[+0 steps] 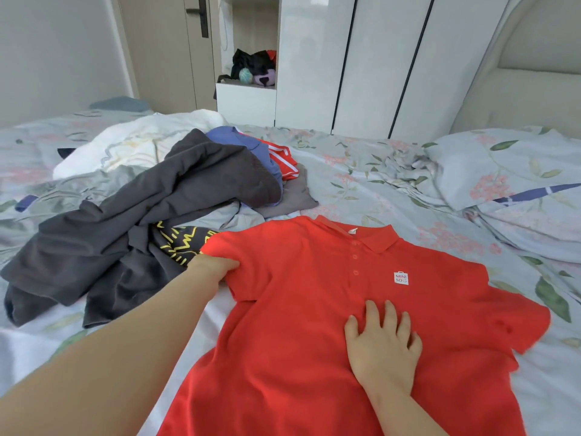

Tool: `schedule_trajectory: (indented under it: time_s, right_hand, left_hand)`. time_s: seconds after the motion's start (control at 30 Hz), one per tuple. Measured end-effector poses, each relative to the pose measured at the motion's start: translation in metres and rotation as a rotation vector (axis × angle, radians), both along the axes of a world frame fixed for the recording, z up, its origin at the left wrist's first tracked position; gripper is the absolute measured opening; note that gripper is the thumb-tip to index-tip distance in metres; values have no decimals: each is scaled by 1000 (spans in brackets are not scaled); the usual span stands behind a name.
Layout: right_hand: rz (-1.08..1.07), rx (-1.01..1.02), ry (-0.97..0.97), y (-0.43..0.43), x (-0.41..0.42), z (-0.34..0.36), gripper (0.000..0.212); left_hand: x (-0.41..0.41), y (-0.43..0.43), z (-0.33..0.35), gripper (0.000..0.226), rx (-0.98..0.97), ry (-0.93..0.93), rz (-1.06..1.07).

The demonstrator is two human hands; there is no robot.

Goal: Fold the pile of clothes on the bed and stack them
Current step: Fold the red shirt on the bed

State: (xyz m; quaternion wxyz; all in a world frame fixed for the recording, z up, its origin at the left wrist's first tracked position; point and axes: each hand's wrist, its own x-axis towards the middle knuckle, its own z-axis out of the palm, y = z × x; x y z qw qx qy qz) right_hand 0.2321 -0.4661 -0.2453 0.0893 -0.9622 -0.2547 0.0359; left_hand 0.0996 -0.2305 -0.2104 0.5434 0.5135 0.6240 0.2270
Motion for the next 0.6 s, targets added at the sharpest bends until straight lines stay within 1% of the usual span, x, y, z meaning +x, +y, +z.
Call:
schedule_trajectory:
  time_s: [0.03, 0.1, 0.17, 0.2, 0.27, 0.3, 0.33, 0.4, 0.43, 0.5, 0.53, 0.57, 0.6]
  right_hand:
    - [-1, 2, -7, 0, 0, -1, 57]
    - [-2, 8, -19, 0, 1, -1, 57]
    - [-2, 6, -20, 0, 1, -2, 57]
    - [-3, 8, -18, 0, 1, -2, 57]
    - [-2, 12, -18, -1, 1, -1, 56]
    - [-1, 13, -19, -1, 1, -1, 56]
    - [0, 15, -21, -1, 1, -2, 56]
    - [2, 19, -21, -1, 1, -2, 56]
    - [2, 22, -20, 0, 1, -2, 56]
    - [4, 26, -25, 0, 1, -3, 56]
    - [5, 28, -27, 0, 1, -3, 56]
    - [5, 31, -30, 0, 1, -3, 57]
    - [5, 33, -32, 0, 1, -4, 57]
  left_hand:
    - [2, 1, 2, 54, -10, 8, -43]
    - [6, 0, 12, 49, -4, 81, -91]
    - [7, 1, 21, 46, 75, 147, -40]
    - [7, 2, 20, 48, 110, 170, -53]
    - [6, -6, 17, 65, 91, 175, -89]
    - [6, -11, 14, 77, 85, 201, -96]
    - [6, -16, 11, 87, 100, 275, -137]
    - [10, -24, 7, 98, 173, 380, -192]
    - [12, -25, 7, 99, 187, 380, -197]
    - [14, -22, 9, 92, 199, 266, -178]
    - [12, -19, 9, 83, 241, 207, -161]
    - [10, -15, 9, 71, 339, 183, -133]
    - [6, -11, 9, 61, 457, 198, -93]
